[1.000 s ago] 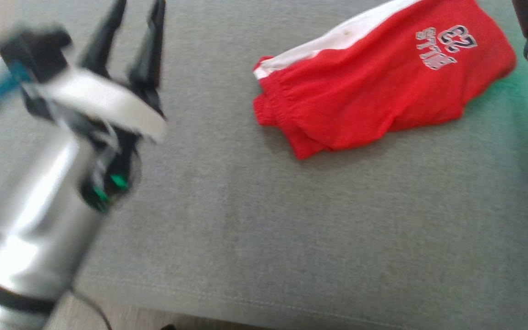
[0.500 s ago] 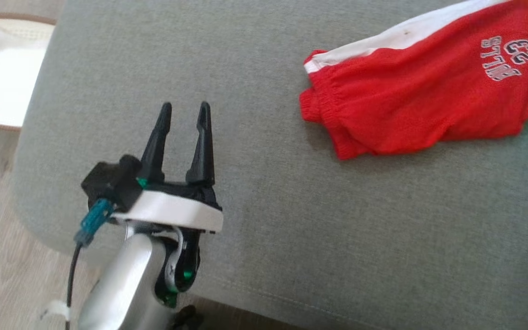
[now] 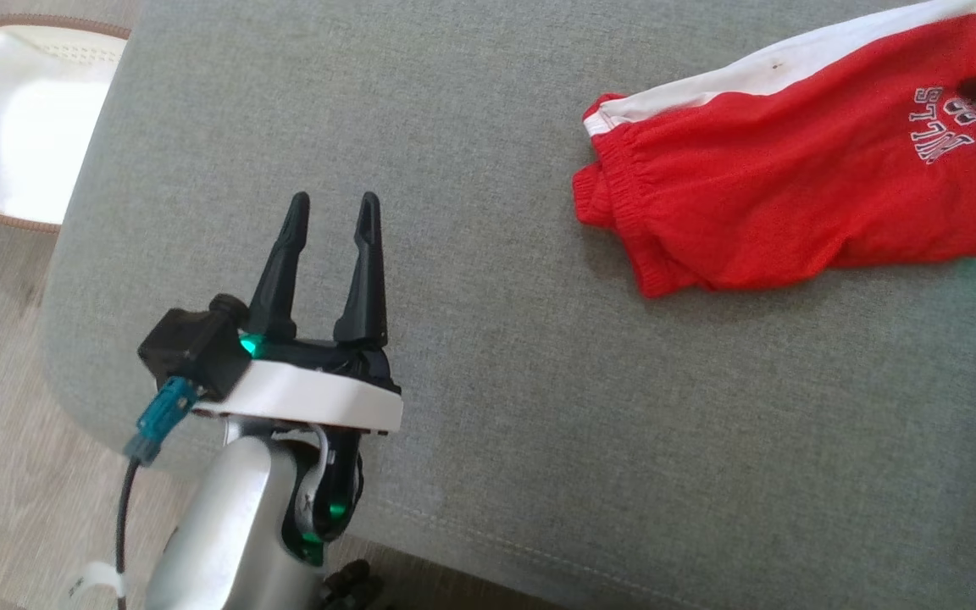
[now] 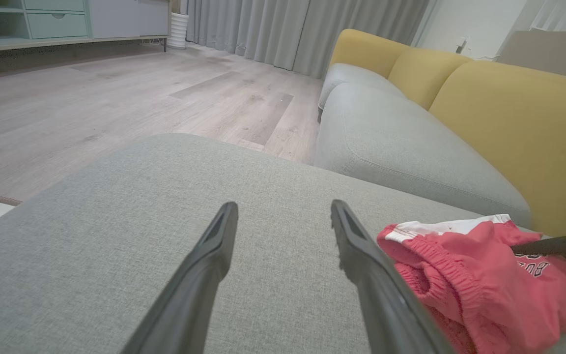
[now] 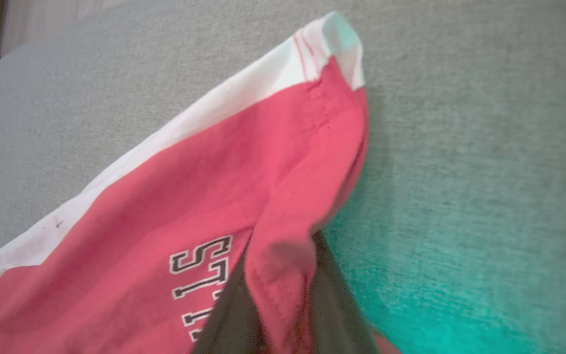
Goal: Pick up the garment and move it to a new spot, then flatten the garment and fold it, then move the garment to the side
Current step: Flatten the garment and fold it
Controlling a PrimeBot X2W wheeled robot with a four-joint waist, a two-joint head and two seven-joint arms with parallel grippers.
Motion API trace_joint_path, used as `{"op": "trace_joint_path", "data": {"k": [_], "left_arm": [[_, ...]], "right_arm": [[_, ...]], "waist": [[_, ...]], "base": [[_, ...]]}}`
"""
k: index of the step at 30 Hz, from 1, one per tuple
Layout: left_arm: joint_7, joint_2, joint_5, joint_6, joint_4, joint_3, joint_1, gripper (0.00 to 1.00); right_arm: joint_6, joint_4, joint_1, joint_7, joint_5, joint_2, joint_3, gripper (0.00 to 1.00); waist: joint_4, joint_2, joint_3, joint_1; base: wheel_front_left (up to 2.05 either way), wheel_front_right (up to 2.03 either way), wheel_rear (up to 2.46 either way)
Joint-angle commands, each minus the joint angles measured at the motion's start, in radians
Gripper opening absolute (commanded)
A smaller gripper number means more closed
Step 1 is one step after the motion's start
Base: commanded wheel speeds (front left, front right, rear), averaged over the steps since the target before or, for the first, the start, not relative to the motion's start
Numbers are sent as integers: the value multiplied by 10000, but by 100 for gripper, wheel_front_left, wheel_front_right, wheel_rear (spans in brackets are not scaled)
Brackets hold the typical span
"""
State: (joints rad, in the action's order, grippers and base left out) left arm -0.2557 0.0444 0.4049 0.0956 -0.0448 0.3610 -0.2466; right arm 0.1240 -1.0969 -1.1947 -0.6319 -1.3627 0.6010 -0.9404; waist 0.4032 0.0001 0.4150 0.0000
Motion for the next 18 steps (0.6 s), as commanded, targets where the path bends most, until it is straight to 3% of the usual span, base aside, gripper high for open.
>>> {"op": "trace_joint_path", "data": {"k": [1,7,18], "left_arm": [[-60,65,-30,2,246,-431,54,100],[-60,61,-230,110,331,-540,154,100],[-60,60,-688,62,182,-947,740,100]], "right_arm": [[67,144,791,80,-17,-330,-250,0],[67,466,625,1497,105,-169,-95,0],[67,642,944,2582,452,381,-360,0]], "waist": [[-24,-1,-36,0],[-294,-1,-430,0],[-1058,-1,-1486,0]], "base": [[0,0,0],[0,0,0],[0,0,0]]}}
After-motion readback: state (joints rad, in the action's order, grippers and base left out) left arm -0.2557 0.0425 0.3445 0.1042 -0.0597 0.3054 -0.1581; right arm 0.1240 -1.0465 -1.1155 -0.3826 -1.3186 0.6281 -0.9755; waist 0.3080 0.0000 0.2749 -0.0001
